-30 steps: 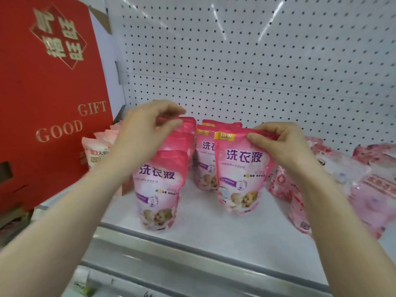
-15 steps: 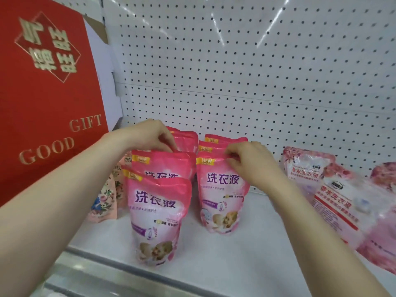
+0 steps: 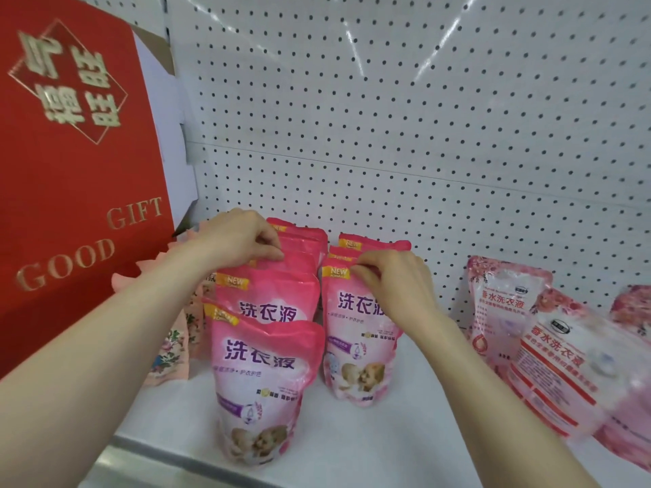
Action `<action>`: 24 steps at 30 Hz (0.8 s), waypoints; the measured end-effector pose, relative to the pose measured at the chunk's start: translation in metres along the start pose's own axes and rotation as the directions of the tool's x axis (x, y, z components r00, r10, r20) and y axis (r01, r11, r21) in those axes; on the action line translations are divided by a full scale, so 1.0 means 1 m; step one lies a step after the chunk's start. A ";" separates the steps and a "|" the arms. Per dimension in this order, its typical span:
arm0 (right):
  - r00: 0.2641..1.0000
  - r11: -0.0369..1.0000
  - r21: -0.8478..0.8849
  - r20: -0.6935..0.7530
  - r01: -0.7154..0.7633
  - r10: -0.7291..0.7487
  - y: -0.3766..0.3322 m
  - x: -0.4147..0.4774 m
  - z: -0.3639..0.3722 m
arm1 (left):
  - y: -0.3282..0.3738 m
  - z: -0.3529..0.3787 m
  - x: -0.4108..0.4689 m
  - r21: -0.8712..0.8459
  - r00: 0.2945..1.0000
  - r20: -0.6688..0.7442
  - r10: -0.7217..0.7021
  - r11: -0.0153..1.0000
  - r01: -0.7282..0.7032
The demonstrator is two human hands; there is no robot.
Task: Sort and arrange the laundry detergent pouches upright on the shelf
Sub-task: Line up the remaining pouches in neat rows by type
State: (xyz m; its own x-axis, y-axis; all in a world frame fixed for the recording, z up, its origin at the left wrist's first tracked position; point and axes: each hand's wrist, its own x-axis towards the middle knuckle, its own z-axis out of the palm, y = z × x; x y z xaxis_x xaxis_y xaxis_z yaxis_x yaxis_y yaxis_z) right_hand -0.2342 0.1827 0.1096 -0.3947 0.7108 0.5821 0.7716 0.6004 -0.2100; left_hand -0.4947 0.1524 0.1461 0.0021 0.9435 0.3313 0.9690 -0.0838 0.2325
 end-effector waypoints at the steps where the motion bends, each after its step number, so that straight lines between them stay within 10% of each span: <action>1: 1.000 1.000 0.020 -0.021 -0.003 0.003 0.000 -0.001 0.000 | 0.000 0.000 0.000 -0.001 1.000 -0.003 -0.006 1.000 0.006; 24: 0.990 0.992 -0.125 0.133 -0.023 0.040 0.002 -0.008 -0.016 | -0.007 0.002 -0.007 -0.099 0.996 -0.025 -0.083 0.992 0.080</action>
State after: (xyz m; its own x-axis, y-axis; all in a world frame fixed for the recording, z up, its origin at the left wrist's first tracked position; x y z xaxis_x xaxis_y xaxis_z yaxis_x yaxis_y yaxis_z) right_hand -0.2218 0.1728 0.1169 -0.4263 0.7765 0.4640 0.8370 0.5332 -0.1233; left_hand -0.5014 0.1469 0.1405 -0.0841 0.9390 0.3334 0.9369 -0.0394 0.3474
